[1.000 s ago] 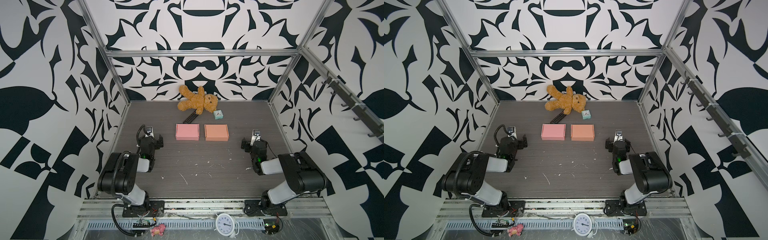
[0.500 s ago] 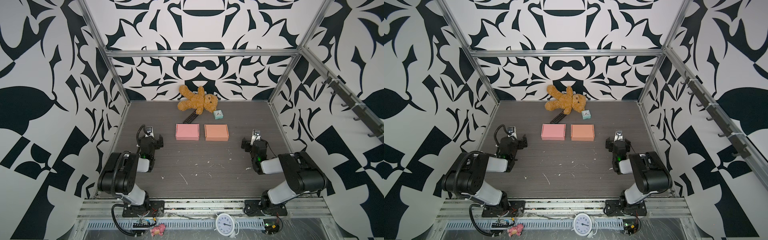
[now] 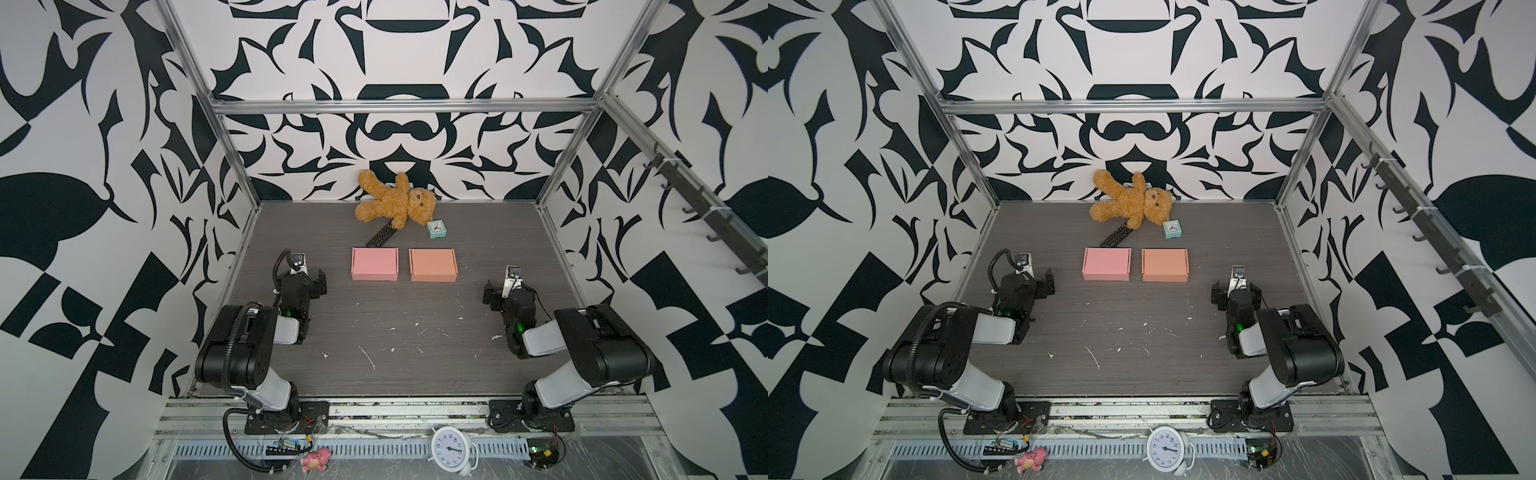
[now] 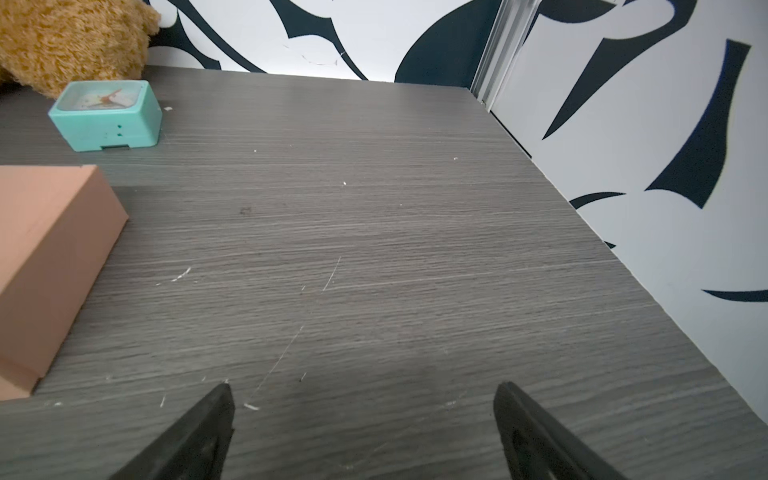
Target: Fold the paper box
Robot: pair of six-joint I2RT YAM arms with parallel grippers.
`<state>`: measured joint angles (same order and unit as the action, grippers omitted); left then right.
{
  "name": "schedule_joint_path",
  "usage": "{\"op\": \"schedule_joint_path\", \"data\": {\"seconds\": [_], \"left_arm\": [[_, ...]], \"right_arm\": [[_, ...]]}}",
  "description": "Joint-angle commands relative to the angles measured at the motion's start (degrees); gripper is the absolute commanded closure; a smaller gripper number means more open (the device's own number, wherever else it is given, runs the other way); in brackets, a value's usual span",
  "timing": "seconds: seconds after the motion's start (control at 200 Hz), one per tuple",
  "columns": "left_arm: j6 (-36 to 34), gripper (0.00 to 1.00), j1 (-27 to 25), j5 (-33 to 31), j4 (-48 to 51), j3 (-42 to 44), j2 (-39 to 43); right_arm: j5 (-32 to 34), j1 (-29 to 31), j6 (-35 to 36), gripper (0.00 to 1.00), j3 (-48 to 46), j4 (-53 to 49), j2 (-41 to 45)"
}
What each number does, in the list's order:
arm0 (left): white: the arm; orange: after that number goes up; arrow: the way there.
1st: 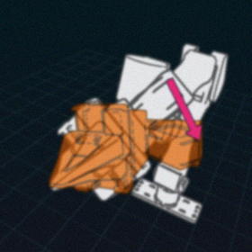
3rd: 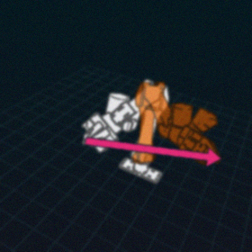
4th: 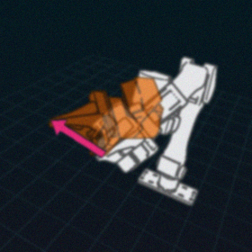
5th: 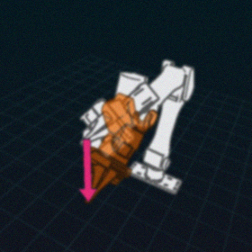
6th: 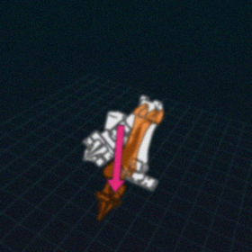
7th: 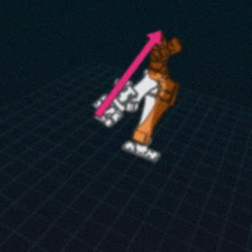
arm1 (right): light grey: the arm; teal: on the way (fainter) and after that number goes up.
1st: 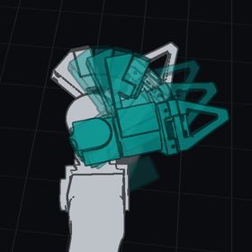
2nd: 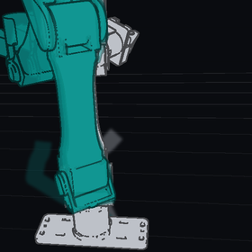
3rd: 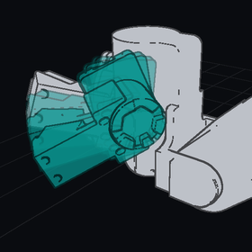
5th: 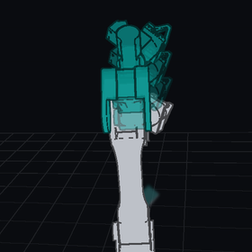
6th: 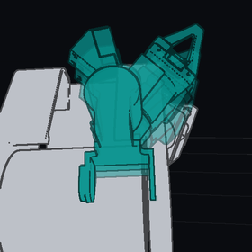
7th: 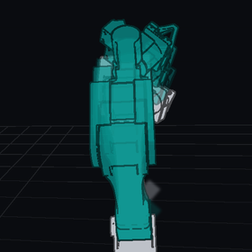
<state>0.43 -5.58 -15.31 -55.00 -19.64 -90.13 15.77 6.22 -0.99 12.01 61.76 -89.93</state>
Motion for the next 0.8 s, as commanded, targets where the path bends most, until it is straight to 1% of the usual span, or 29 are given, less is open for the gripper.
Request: {"op": "schedule_joint_path", "data": {"seconds": [0.0, 0.085, 0.145, 0.185, 0.3, 0.36, 0.47, 0.795], "left_arm": [[0.3, 0.01, 0.2, 0.4, -0.5, -0.6, 0.2], [0.3, 0.01, 0.1, 0.3, -0.5, -0.6, 0.2], [0.2, 0.01, 0.2, 0.4, -0.5, -0.6, 0.3], [0.3, 0.01, 0.2, 0.4, -0.5, -0.6, 0.3], [0.3, 0.01, 0.1, 0.4, -0.5, -0.6, 0.3], [0.2, 0.01, 0.2, 0.4, -0.5, -0.6, 0.3], [0.3, 0.01, 0.2, 0.3, -0.5, -0.6, 0.2], [0.3, 0.01, 0.2, 0.4, -0.5, -0.6, 0.2]], "right_arm": [[-0.6, 0.2, 0.7, 0.01, 3.6, -0.6, 1.0], [-1.5, 0.2, 0.7, 0.01, 1.6, 3.1, 0.8], [-1.4, 0.2, 0.6, 0.01, 1.8, 2.9, 0.7], [-1.2, 0.2, 0.6, 0.02, 2.7, 1.4, 0.6], [-0.2, 0.2, 0.7, 0.03, 8.7, -9.9, 0.6], [-0.8, 0.1, 0.5, 0.03, 8.3, -8.3, 0.3], [-0.8, 0.2, 0.4, 0.01, 8.3, -8.6, 0.5], [-1.0, 0.1, 0.4, 0.01, 8.2, -8.5, 0.6]]}}
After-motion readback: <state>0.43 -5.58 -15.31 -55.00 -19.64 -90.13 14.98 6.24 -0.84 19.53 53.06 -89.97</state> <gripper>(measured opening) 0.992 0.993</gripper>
